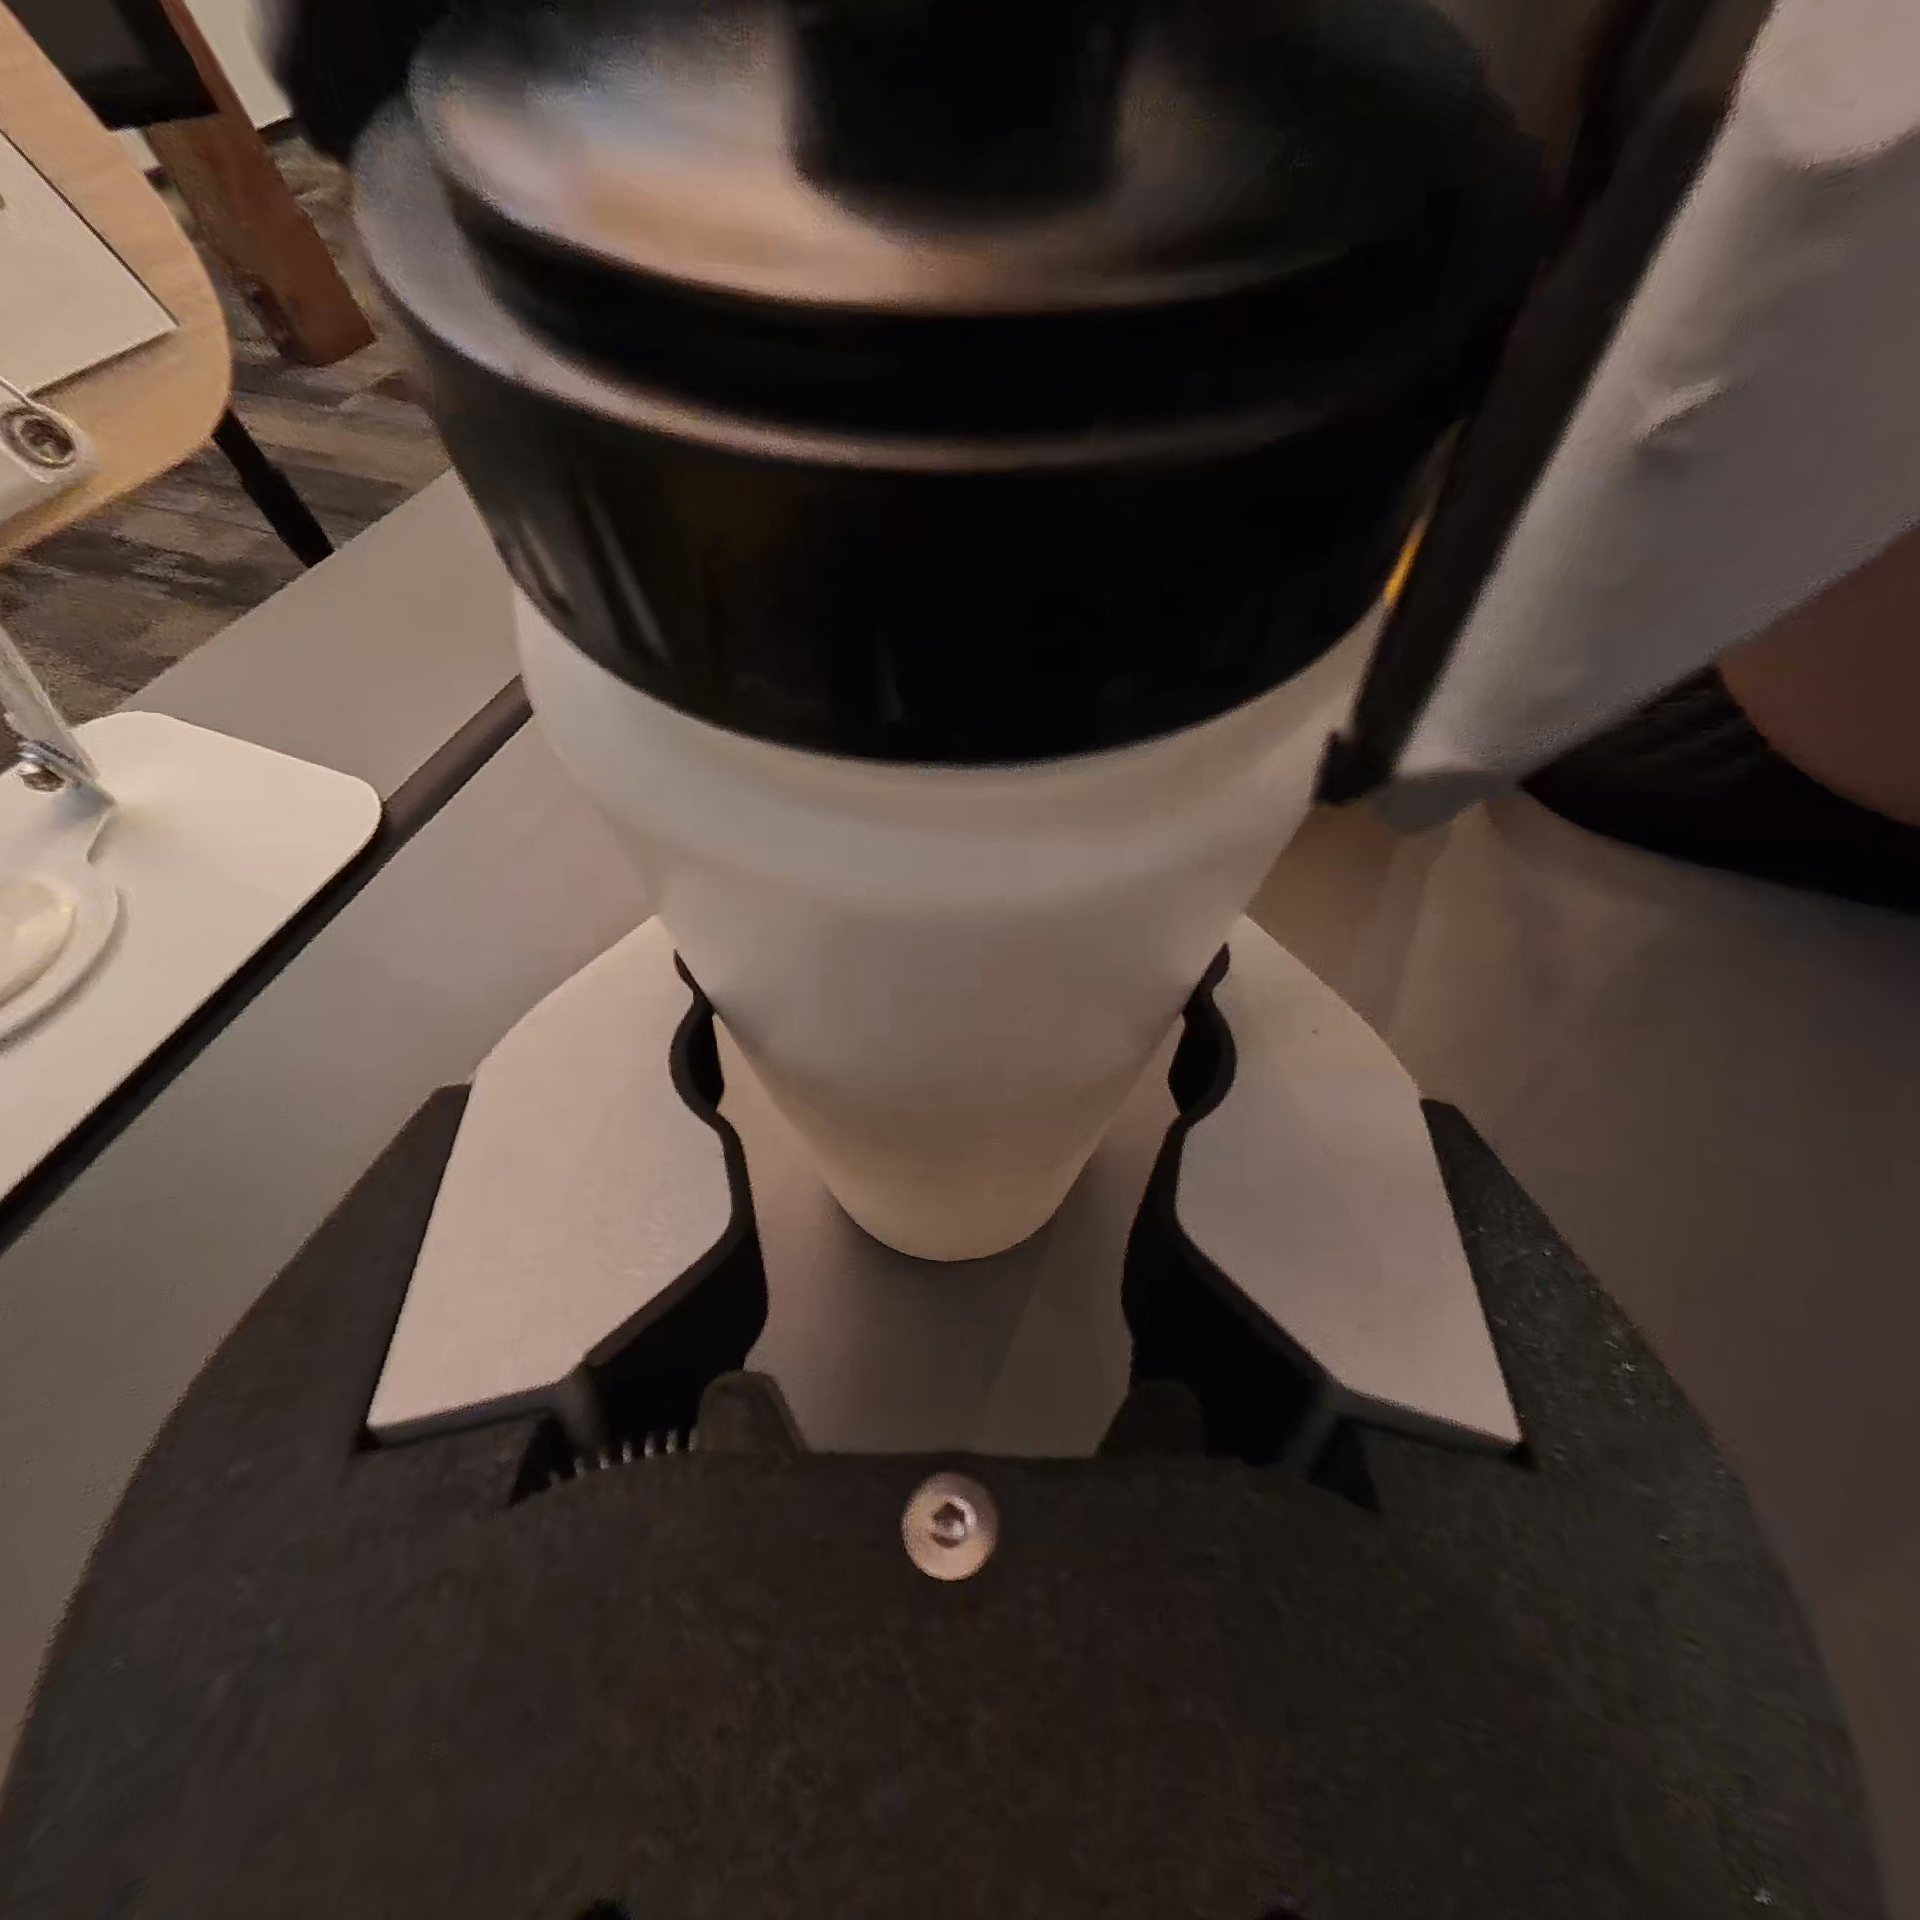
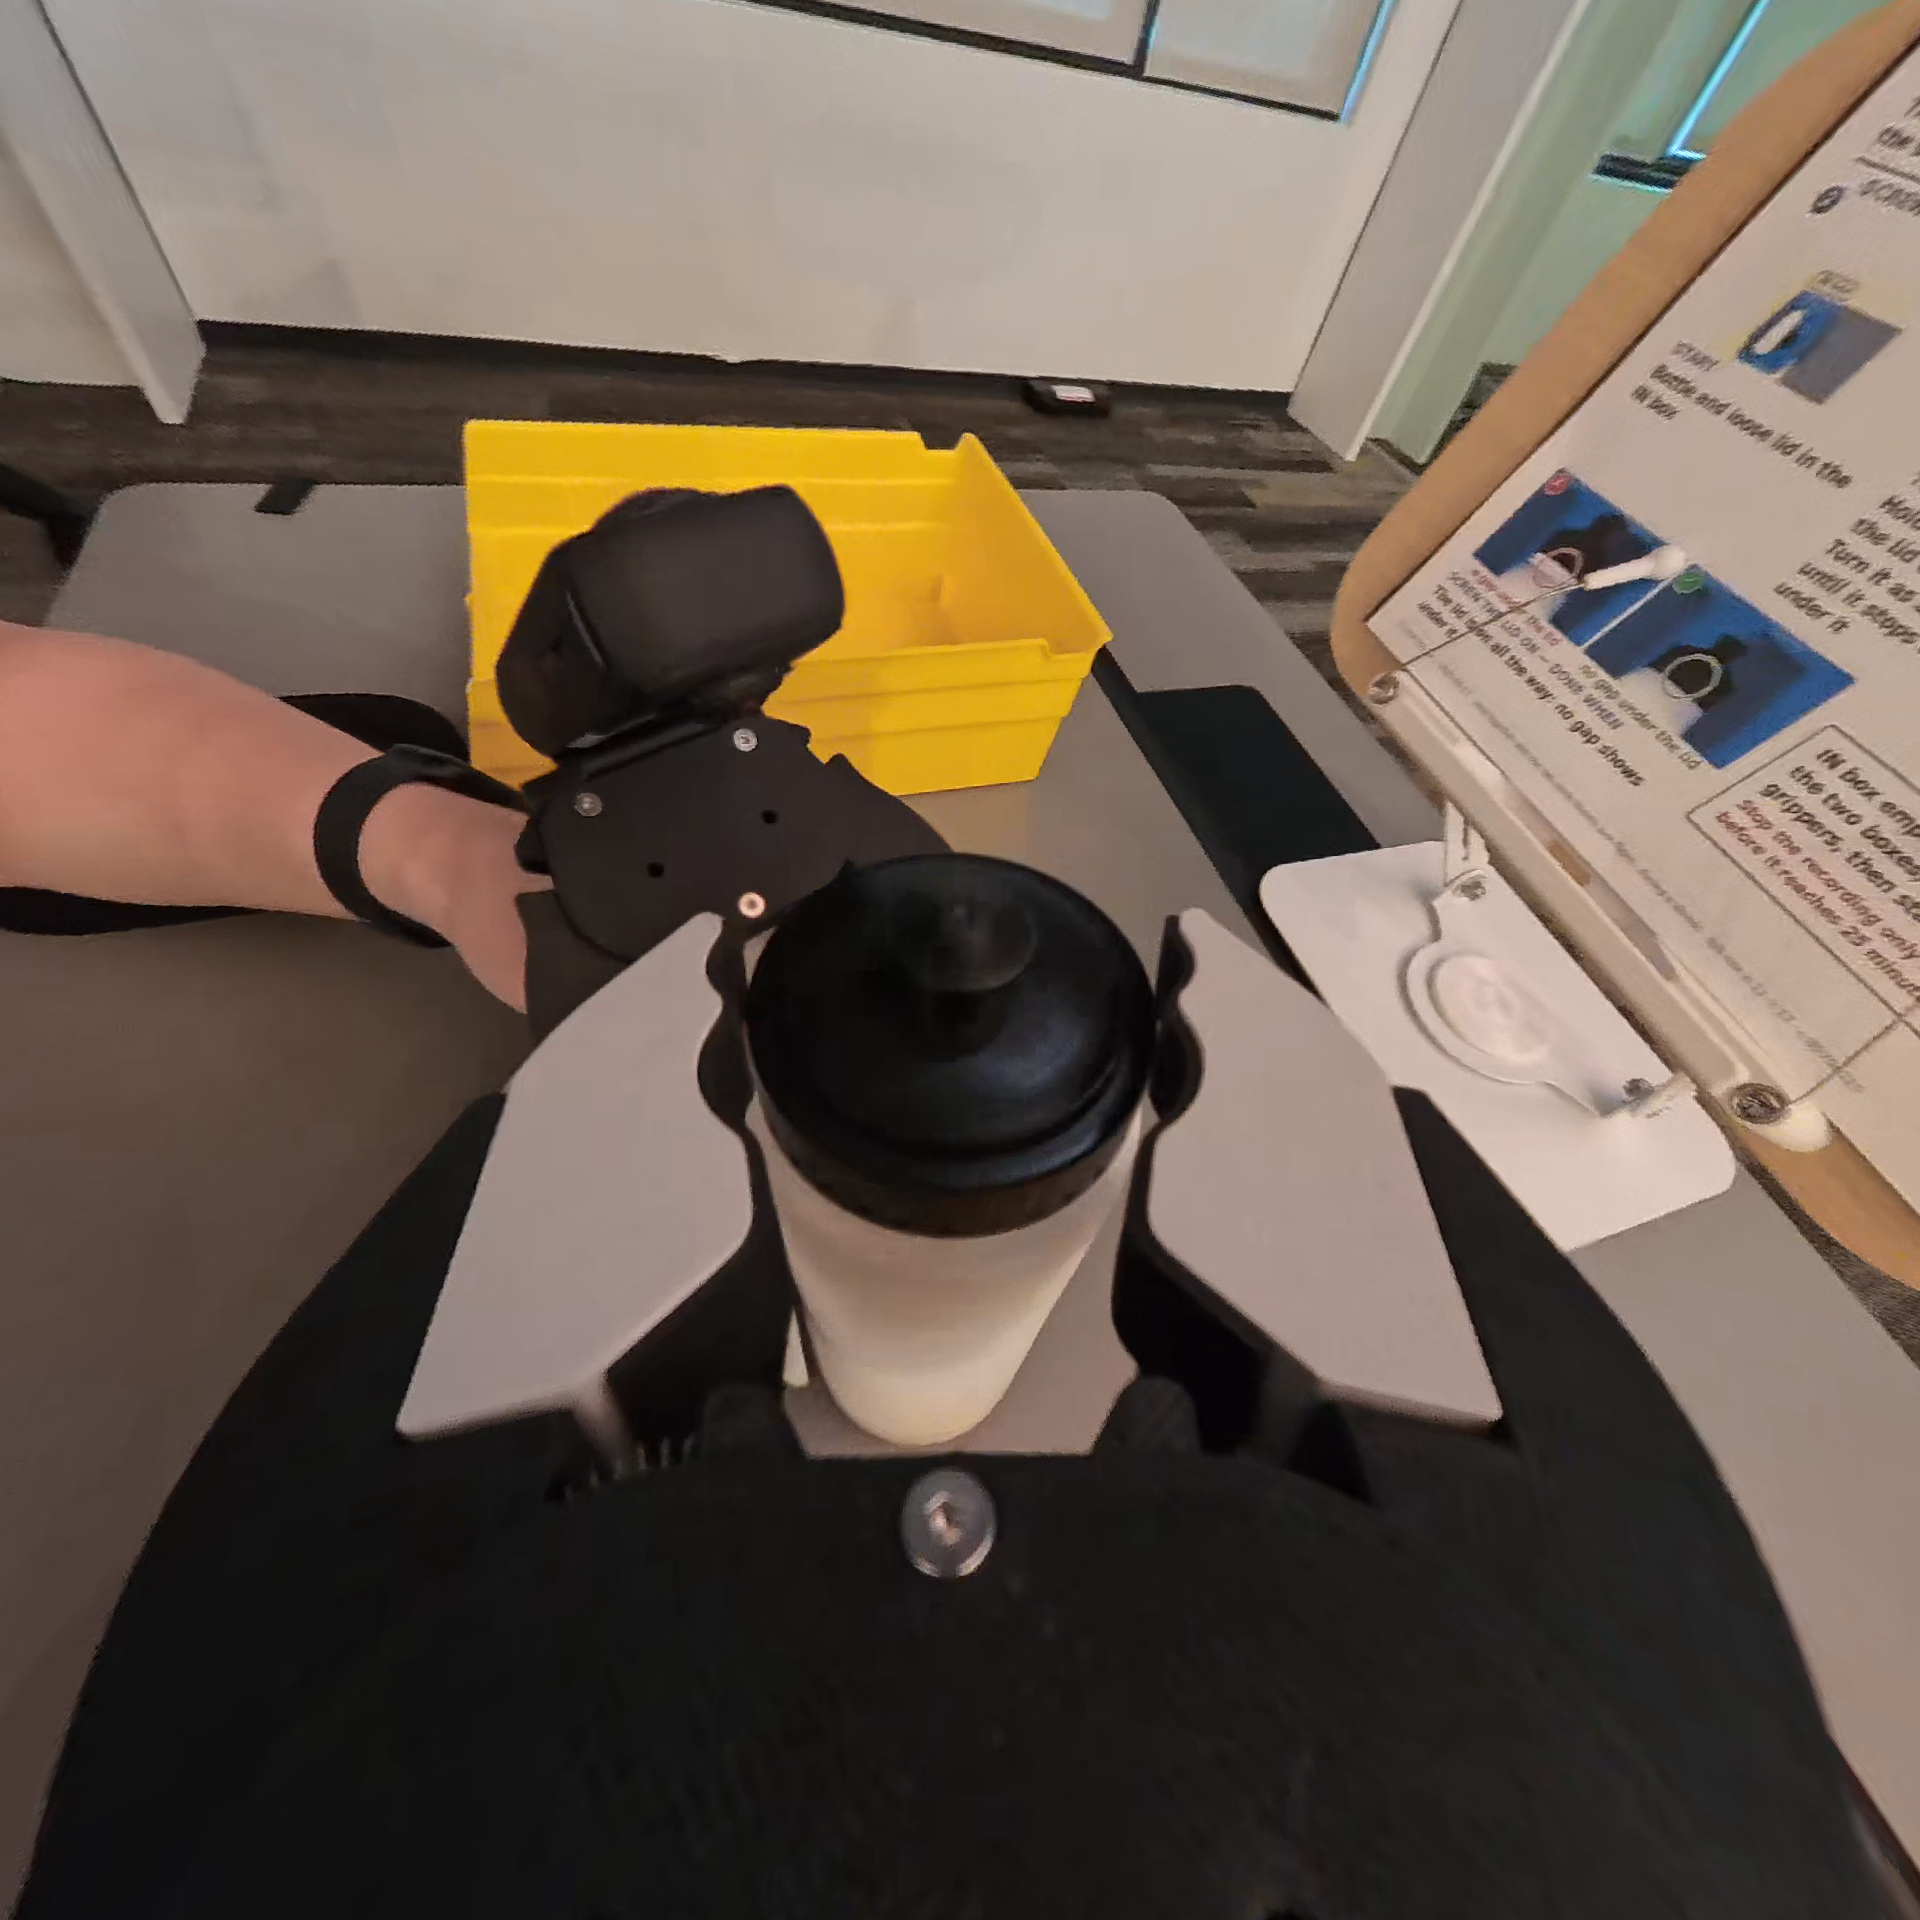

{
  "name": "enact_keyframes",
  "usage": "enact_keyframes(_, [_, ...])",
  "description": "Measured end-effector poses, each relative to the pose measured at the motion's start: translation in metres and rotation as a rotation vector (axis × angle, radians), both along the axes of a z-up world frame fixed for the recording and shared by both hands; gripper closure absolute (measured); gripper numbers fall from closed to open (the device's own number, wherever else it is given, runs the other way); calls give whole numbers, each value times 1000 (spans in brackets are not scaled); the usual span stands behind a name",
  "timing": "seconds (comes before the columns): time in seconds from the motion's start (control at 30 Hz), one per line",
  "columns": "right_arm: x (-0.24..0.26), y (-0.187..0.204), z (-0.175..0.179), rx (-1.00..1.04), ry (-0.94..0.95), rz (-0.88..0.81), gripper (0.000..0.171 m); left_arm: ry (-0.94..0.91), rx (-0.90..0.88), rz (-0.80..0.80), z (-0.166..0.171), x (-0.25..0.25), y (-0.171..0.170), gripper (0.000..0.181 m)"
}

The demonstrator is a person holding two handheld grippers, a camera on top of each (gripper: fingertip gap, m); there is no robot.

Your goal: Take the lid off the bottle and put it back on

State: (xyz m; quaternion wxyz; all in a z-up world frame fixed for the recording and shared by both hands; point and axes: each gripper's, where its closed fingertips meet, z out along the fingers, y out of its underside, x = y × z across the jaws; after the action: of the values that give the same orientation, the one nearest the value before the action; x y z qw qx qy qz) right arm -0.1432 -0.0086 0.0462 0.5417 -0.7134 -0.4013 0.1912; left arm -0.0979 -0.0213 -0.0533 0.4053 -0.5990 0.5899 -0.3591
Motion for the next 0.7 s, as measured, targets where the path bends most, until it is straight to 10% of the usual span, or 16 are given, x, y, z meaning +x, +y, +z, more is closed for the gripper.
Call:
enact_keyframes(0.3, [10,26,1,28,100,-371,96,29,-62,134,-2,-6,15,95])
enact_keyframes(0.7, [13,-1,0,-102,76,38,99,44,-79,25,-2,-3,0,95])
